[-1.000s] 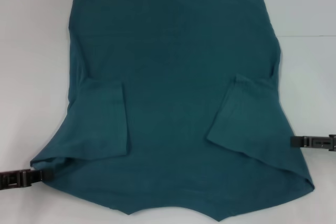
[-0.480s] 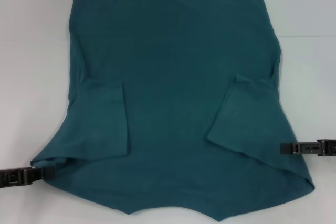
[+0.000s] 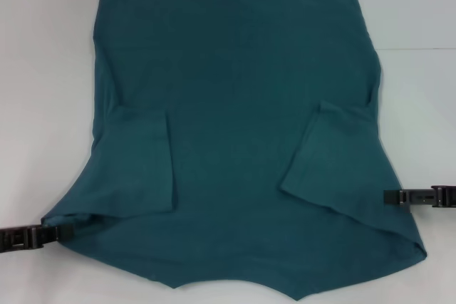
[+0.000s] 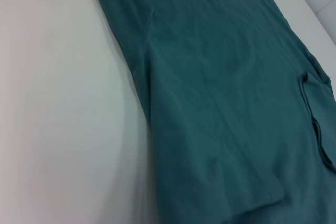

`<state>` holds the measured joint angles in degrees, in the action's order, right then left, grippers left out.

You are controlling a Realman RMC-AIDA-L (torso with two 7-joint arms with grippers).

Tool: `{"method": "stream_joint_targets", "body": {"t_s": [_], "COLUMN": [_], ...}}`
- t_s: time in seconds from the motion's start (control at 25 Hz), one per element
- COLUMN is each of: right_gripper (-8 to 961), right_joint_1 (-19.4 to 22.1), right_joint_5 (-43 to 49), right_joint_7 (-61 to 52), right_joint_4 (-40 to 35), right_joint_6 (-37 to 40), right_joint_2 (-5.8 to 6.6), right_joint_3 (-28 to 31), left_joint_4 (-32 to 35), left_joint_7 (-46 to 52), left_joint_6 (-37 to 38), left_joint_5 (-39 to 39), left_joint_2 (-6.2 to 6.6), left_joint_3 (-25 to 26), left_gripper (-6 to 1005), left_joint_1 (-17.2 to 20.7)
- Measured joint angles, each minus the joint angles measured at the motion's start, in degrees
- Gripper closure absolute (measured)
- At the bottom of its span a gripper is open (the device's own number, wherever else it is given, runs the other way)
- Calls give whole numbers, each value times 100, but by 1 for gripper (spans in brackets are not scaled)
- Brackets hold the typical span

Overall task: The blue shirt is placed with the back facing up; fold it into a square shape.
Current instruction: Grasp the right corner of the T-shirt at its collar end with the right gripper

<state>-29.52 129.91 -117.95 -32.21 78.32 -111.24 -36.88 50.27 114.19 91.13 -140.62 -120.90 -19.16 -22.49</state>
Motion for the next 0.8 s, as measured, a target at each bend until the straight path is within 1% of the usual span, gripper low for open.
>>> {"method": "stream_joint_targets", "body": {"t_s": [0.44, 0.64, 0.8], "right_gripper": [28, 28, 28], "right_joint_1": [-86, -151, -199], "right_joint_5": [34, 22, -17], "right_joint_7": [26, 104, 169], "right_joint_4": [19, -22, -31], "right_joint_6": [66, 451, 735], "right_joint_2": [-77, -139, -145], "right_joint_3": [-30, -46, -11], "left_joint_4": [0, -6, -11], "left_joint_7": [3, 11, 4], "left_joint_6": [-26, -75, -87], "left_joint_5": [0, 0, 0], "left_joint_2": [5, 5, 3], "left_joint_3": [0, -6, -14], "left_gripper": [962, 959, 957], "left_joint_1": [-11, -10, -17]}}
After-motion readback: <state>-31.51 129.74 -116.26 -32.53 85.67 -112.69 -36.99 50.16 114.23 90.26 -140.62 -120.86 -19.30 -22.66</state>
